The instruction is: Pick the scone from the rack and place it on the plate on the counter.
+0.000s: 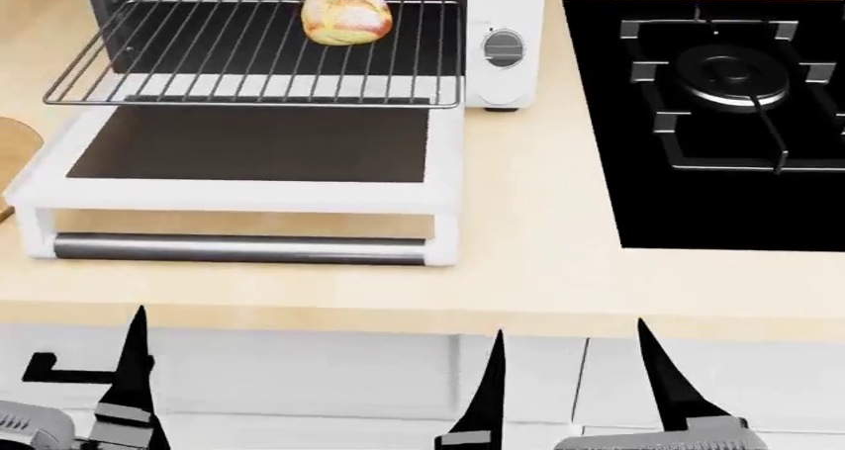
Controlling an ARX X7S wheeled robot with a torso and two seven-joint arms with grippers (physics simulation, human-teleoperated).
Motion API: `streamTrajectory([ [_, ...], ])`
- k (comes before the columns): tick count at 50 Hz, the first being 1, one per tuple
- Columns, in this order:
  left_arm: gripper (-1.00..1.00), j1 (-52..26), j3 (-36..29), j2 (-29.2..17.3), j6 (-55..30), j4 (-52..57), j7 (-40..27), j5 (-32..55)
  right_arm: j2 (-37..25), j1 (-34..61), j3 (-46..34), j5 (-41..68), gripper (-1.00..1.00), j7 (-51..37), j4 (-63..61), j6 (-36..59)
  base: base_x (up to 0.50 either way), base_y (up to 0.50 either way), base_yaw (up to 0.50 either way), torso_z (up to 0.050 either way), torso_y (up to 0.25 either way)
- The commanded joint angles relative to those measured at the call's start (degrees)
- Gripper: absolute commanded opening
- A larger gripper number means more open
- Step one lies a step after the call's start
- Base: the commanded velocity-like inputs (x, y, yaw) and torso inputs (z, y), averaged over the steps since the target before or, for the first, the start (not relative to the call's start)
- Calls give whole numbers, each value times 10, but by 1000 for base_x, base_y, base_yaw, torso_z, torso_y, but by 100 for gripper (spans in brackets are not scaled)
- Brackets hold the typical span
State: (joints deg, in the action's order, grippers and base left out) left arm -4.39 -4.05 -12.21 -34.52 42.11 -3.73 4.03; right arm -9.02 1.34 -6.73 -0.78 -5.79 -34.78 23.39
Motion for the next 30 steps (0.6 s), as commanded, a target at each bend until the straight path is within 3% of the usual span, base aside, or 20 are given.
streamTrajectory([
  [1,100,-19,3,-14,-47,42,-1,5,-7,8,-12,-3,100,-4,-33,28,0,500,0,38,154],
  [7,100,-53,-2,-23,-86,57,4,9,-9,14,-13,-2,100,-7,-54,50,0,500,0,38,153],
  [17,100,-240,8,-54,-337,178,26,65,-35,130,-31,-44,100,-2,-192,247,0,4,0,38,153],
  [22,100,-372,40,-137,-414,179,-151,355,-38,216,-57,-94,100,31,-252,349,0,0,0,38,152],
  [28,100,-530,102,-132,-544,166,-235,542,87,246,-57,-360,100,259,-252,325,79,0,0,38,153],
  [30,100,-590,90,-141,-553,133,-286,613,90,262,-58,-365,100,267,-252,332,398,0,0,38,153],
])
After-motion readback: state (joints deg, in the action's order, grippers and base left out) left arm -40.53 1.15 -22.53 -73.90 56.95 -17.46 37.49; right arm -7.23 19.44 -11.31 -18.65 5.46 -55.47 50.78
